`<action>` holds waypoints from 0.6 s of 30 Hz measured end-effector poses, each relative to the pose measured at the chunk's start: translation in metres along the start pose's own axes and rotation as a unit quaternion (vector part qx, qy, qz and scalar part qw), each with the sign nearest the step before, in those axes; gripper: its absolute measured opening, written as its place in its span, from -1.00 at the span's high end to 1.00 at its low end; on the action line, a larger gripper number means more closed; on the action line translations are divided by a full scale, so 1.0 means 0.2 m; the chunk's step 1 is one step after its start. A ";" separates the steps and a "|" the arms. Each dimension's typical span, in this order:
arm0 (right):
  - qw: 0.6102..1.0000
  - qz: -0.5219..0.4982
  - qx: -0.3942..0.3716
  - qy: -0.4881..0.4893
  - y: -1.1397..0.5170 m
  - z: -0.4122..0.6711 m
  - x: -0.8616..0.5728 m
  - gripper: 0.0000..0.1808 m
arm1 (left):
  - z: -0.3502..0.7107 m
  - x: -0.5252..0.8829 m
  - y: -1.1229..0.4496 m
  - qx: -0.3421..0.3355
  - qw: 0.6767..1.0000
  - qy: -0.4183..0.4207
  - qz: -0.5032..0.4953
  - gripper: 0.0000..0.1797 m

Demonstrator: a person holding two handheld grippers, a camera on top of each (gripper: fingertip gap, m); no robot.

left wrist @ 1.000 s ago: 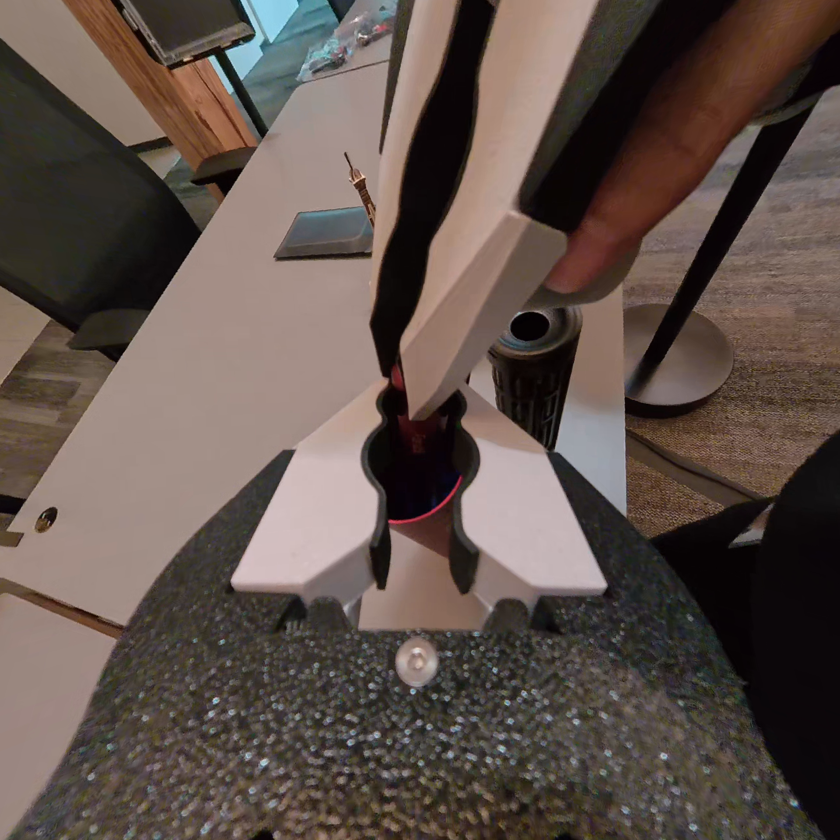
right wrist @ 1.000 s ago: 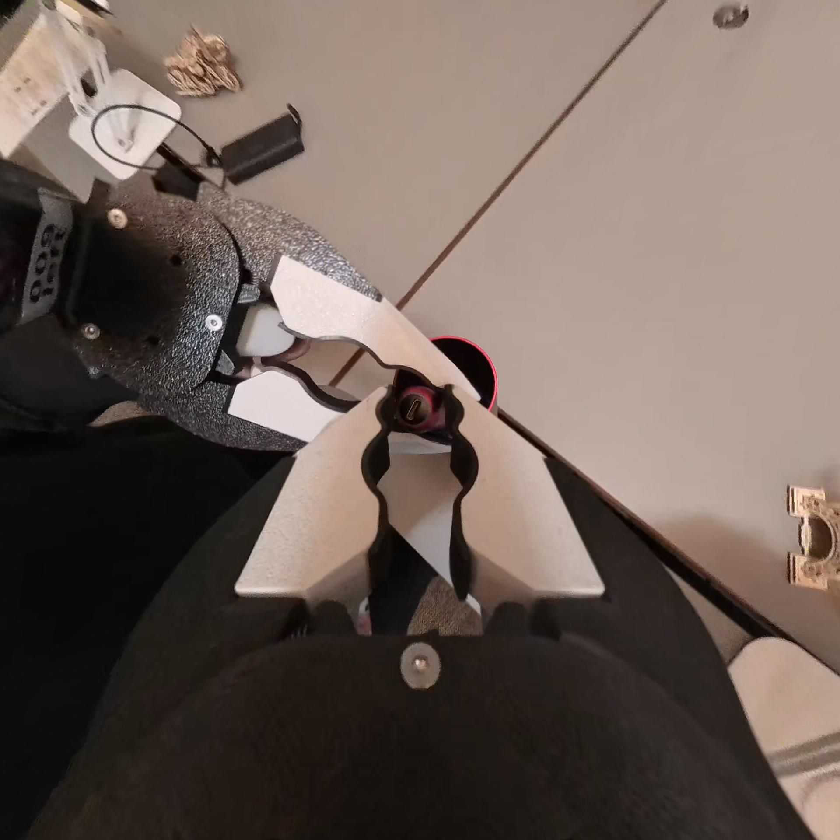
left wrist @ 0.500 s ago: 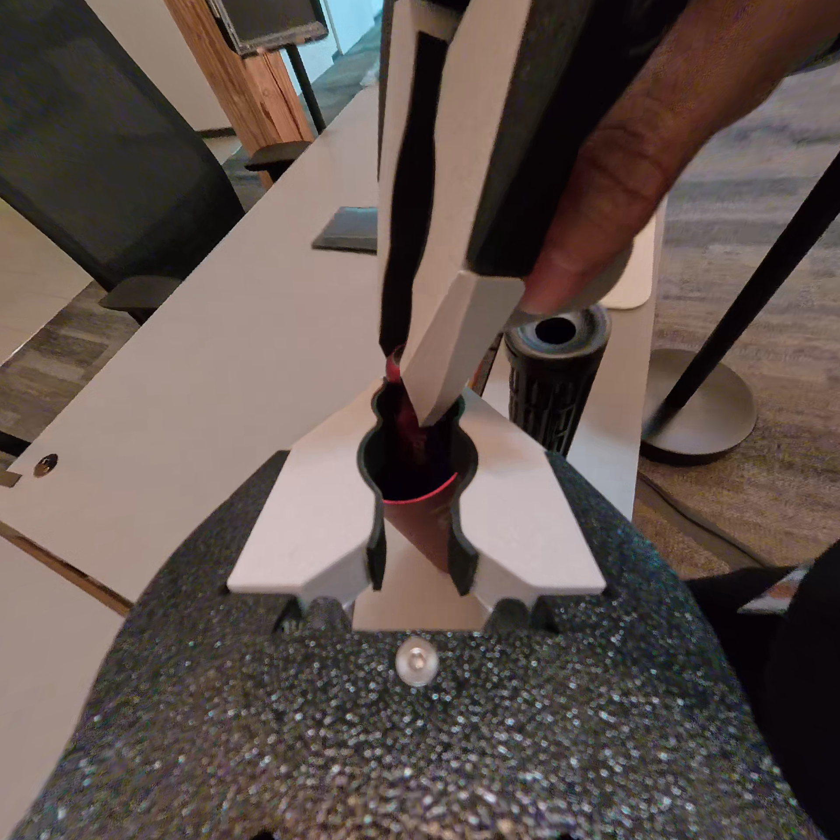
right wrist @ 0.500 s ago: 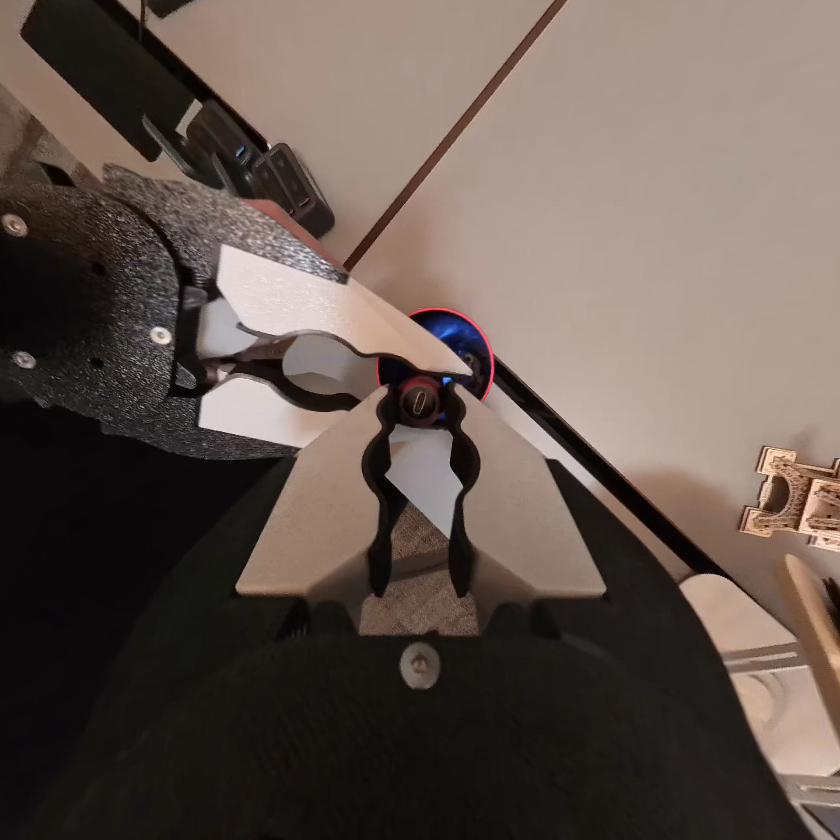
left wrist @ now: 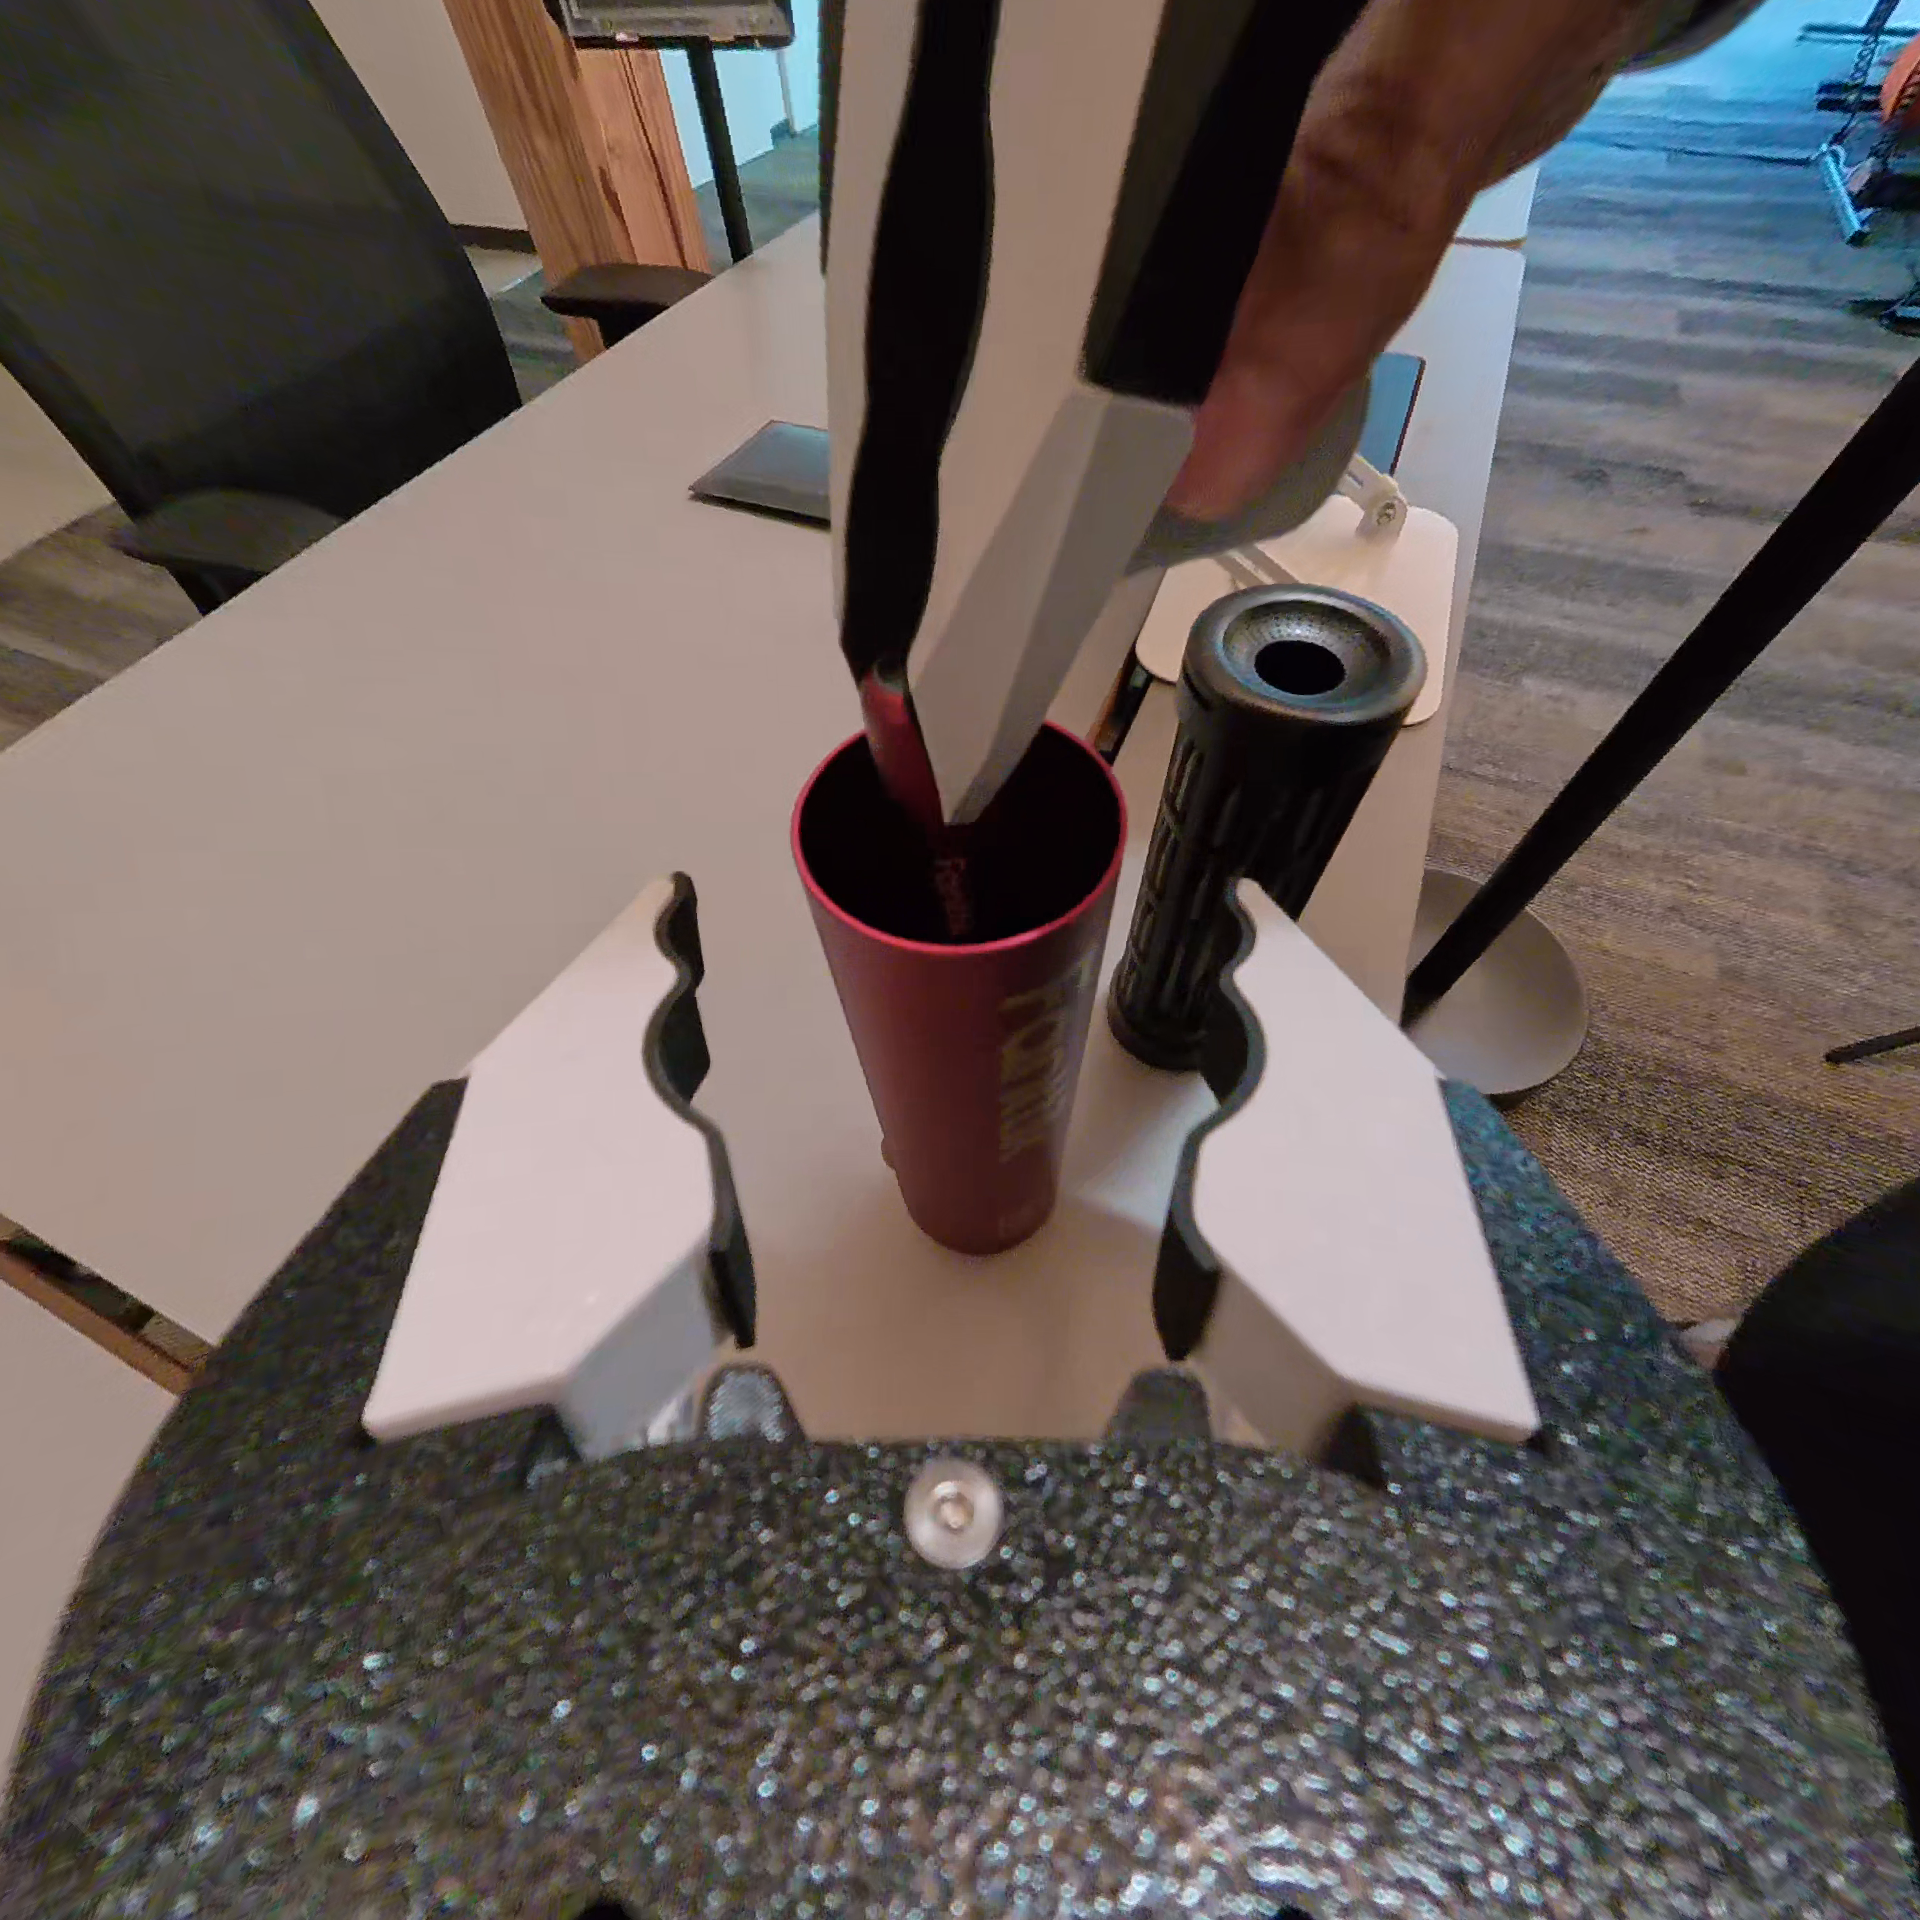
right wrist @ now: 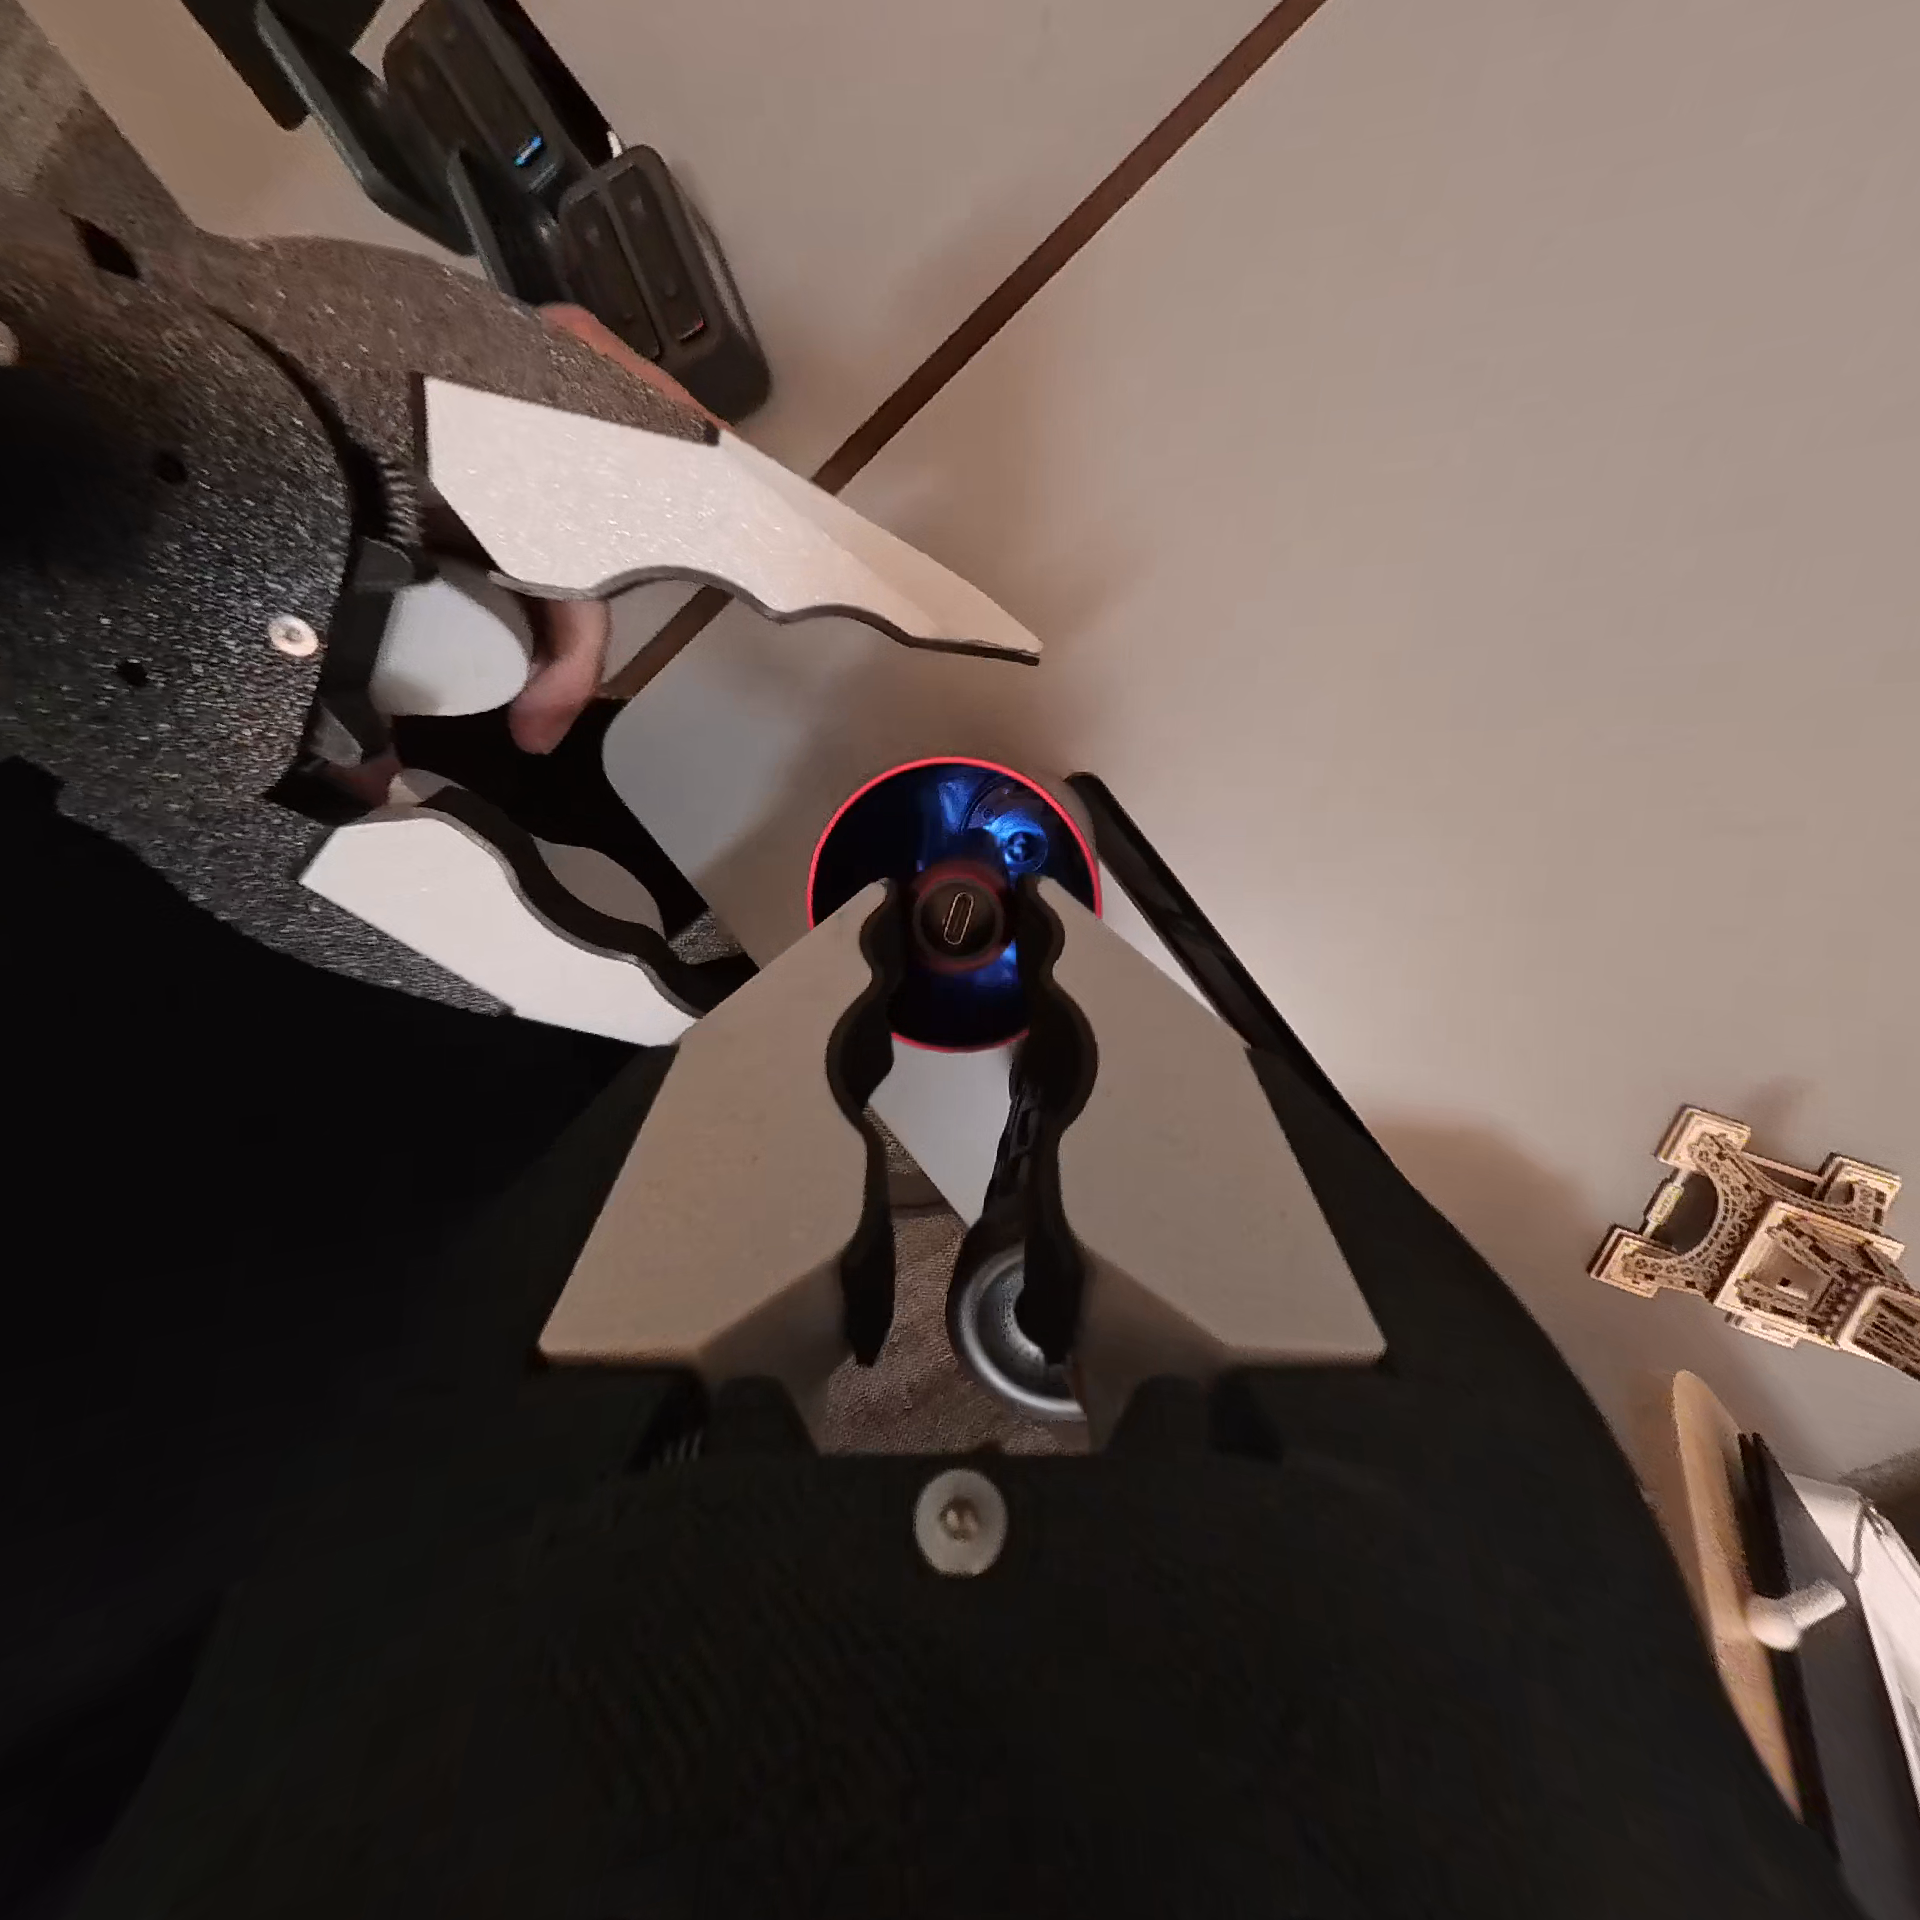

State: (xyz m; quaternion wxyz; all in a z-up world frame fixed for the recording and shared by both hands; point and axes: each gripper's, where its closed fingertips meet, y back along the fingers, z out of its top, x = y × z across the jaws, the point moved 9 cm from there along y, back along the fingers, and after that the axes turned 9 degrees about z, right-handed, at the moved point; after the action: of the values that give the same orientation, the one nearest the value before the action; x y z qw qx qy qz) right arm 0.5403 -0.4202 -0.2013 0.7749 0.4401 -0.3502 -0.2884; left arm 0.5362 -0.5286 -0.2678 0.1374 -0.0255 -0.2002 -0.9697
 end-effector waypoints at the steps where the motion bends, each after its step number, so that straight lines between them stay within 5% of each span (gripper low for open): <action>1: 1.000 -0.005 0.003 0.003 -0.02 -0.01 0.00 0.78 | -0.01 0.00 0.01 0.002 1.000 0.003 -0.003 -0.06; 18: 0.998 -0.016 -0.052 0.027 -0.07 -0.07 -0.02 0.78 | -0.13 0.03 0.05 0.025 0.998 0.060 -0.008 0.01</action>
State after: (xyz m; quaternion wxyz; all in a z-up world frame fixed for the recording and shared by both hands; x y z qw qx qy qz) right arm 0.5467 -0.4169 -0.2203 0.8010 0.4128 -0.3065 -0.3068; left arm 0.5334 -0.5500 -0.2879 0.1422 0.0375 -0.2159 -0.9653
